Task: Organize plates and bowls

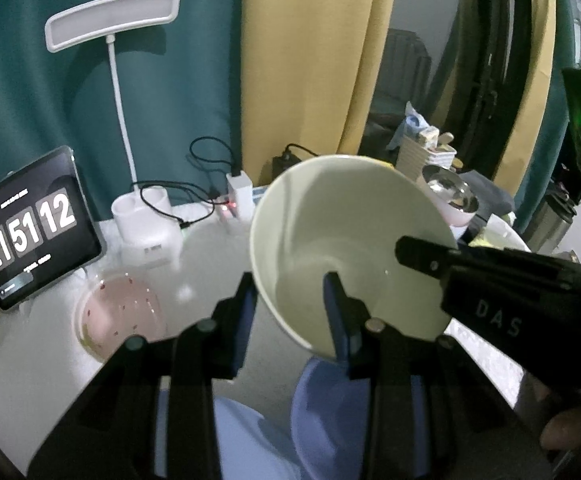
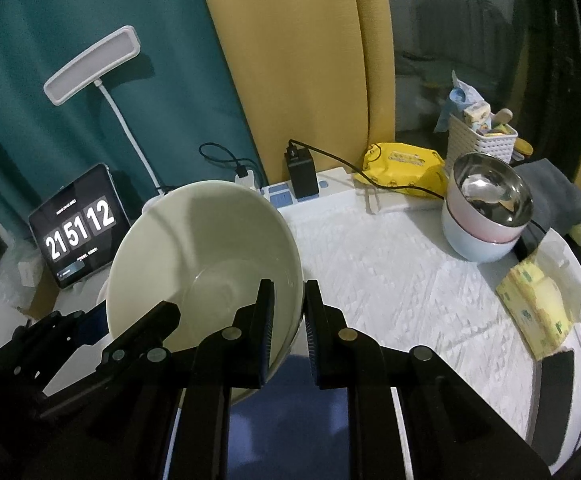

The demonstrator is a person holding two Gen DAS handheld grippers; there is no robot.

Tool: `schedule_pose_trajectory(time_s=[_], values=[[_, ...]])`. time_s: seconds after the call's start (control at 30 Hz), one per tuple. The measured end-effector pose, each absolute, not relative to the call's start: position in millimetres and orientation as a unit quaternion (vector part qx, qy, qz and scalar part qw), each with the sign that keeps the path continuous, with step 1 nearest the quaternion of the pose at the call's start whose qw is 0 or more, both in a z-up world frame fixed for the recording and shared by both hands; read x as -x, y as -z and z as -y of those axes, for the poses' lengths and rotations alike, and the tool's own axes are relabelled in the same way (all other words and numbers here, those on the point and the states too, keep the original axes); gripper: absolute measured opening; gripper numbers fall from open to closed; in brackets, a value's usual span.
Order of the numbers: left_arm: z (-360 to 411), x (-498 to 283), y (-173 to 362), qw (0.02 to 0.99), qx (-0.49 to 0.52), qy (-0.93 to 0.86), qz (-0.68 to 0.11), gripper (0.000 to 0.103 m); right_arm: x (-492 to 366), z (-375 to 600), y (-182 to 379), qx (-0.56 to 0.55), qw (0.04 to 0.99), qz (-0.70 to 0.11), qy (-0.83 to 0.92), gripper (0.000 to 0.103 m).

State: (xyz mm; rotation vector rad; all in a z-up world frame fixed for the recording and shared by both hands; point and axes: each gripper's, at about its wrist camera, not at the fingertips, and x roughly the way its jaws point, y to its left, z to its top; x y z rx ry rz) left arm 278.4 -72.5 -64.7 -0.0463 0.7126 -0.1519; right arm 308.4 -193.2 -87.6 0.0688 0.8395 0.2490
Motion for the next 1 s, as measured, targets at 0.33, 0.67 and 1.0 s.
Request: schedule_pose_trajectory(time_s=[0.33, 0.67, 1.0], values=[[81, -257, 70, 0.932, 0.021, 0.084, -0.352, 0.035, -285, 204, 91, -0.038, 0.905, -0.408, -0.116, 0.016], [90, -241, 78, 0.929, 0.016, 0.088, -0.360, 0.035, -268, 212, 101, -0.042, 0.902, -0.414, -0.112, 0.016], [96, -234, 95, 0.922, 0.013, 0.088, -0.377, 0.035, -257, 218, 121, -0.049, 0.895, -0.430, -0.109, 0.016]])
